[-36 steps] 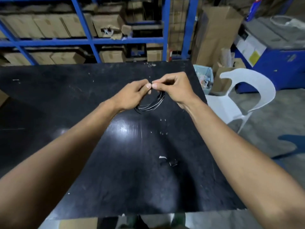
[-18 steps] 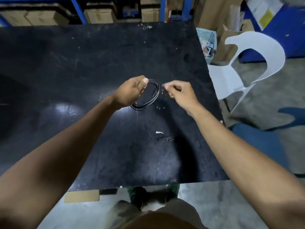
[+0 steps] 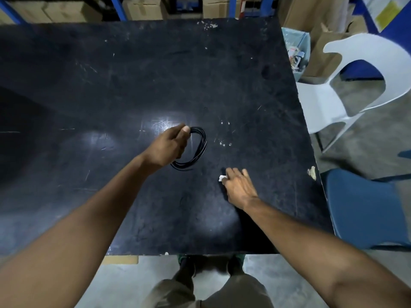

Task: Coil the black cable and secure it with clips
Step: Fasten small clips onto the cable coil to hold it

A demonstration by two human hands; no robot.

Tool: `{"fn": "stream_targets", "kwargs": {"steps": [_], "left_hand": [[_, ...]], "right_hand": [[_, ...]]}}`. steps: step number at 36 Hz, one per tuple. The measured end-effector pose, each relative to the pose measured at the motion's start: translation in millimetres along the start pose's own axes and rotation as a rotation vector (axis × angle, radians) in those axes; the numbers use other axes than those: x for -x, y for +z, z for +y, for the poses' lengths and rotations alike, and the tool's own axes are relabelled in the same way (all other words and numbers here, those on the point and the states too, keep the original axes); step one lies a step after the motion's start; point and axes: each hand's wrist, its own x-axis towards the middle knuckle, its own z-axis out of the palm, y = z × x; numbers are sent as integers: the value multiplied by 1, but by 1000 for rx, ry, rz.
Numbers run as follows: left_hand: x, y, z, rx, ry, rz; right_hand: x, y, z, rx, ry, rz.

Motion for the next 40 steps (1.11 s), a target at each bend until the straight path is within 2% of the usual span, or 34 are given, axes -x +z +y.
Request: {"fn": "stream_targets", "kwargs": {"steps": [3, 6, 11, 14, 17, 21, 24, 27, 35, 40], "left_hand": [[2, -1, -2, 30, 8, -9], [3, -1, 1, 28, 14, 0], [2, 0, 12, 18, 44, 59], [3, 1, 26, -56, 65, 99], [4, 3, 41, -217, 105, 171], [7, 8, 67, -328, 131, 249], [10, 12, 82, -405, 158, 294], [11, 17, 93, -428, 195, 322], [18, 26, 116, -542, 360, 335], [20, 32, 124, -641, 412, 350]], "right_hand": [[-4, 0, 3, -19, -30, 40], [-8, -11, 7, -163, 21, 124], [-5, -63, 9, -575, 163, 506], [6, -109, 9, -715, 138, 676], [23, -154, 5, -947, 78, 768], [42, -198, -7, -1258, 20, 792], [49, -214, -14, -1386, -35, 779], [48, -217, -20, -1402, -39, 705], [31, -221, -17, -1377, 95, 701], [23, -223, -19, -1414, 117, 786]]}}
